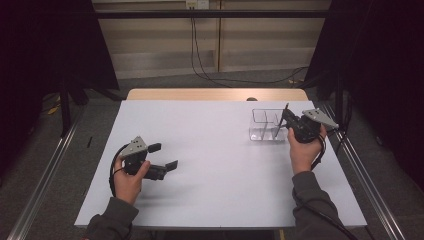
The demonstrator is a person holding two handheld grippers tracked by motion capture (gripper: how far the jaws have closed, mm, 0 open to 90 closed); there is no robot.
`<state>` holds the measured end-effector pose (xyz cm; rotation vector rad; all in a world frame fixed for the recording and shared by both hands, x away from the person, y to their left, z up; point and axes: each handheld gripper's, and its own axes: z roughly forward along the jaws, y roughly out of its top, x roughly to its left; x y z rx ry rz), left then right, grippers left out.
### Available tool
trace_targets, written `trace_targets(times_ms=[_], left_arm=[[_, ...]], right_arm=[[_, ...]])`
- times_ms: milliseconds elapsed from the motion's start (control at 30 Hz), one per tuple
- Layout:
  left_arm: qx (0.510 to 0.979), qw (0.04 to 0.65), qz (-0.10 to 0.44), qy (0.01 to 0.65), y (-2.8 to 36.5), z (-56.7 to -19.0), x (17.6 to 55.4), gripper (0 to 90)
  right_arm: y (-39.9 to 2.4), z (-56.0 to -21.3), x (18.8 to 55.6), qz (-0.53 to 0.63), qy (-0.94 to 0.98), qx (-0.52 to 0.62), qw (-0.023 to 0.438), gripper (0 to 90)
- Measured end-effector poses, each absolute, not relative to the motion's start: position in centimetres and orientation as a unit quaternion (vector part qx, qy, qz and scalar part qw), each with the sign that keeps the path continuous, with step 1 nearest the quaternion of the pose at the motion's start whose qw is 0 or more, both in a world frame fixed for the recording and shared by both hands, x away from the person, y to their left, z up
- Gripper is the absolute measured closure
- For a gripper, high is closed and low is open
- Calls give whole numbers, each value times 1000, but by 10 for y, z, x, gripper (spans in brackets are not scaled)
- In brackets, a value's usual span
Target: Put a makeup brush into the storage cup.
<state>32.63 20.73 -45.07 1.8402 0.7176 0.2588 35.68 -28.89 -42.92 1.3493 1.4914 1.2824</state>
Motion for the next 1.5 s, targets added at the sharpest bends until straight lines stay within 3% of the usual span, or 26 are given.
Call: trace_targets(times_ms=[1500], left_arm=[[775, 546, 109, 299, 208, -448, 325, 30]], right_arm=[[-291, -439, 351, 490, 585, 538, 358, 848]])
